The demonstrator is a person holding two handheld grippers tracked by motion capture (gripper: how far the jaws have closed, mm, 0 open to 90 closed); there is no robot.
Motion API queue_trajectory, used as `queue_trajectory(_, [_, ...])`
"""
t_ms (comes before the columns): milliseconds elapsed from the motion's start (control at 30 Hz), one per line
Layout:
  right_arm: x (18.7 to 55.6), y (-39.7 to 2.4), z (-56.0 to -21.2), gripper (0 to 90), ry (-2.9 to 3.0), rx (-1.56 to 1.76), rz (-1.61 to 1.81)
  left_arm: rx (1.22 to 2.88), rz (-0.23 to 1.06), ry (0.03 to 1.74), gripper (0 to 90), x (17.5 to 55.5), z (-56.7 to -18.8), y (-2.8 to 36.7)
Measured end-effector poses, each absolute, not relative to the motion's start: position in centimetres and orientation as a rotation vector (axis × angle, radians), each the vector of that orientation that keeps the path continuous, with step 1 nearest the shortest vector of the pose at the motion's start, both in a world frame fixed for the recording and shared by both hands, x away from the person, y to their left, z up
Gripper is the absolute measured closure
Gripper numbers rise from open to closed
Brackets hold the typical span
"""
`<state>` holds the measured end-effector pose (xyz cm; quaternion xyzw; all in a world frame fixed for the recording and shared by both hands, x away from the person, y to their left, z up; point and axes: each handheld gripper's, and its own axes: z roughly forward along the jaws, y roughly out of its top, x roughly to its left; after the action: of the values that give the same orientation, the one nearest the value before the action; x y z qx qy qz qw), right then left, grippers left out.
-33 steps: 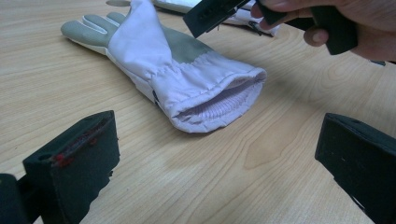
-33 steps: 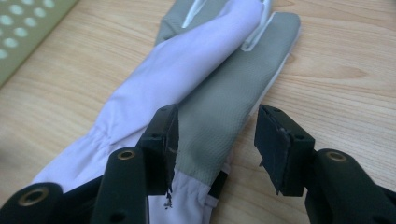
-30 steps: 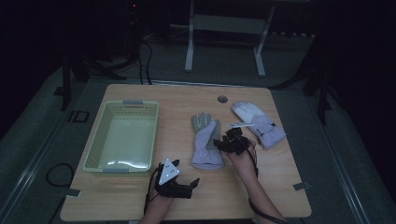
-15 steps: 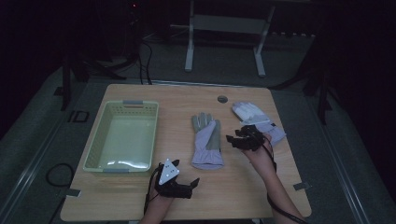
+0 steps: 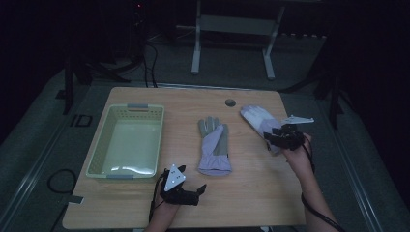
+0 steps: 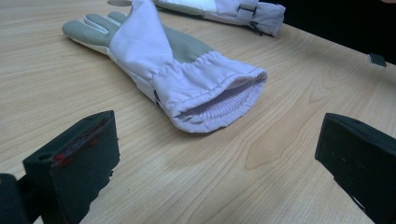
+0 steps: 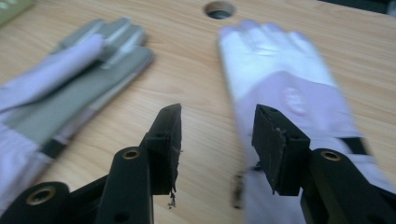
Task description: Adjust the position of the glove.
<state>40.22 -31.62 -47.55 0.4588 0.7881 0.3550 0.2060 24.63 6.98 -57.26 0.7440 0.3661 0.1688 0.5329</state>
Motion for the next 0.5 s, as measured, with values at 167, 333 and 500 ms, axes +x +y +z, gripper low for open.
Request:
queue_trajectory(167, [41.1, -33.4, -47.2, 54.0, 2.165, 1.272, 0.949, 1.772, 0.404, 0.867, 0.0, 24.6, -57.3, 7.0])
queue_trajectory(333, [42.5, -34.5, -47.2, 53.8, 2.157, 1.289, 0.924, 1.762, 0.416, 0.86, 0.0, 24.4, -57.3, 7.0])
queue_trajectory(500, [44.0, -35.2, -47.1, 52.9, 2.158, 1.305, 0.928, 1.747, 0.433, 0.86, 0.0, 24.3, -57.3, 7.1])
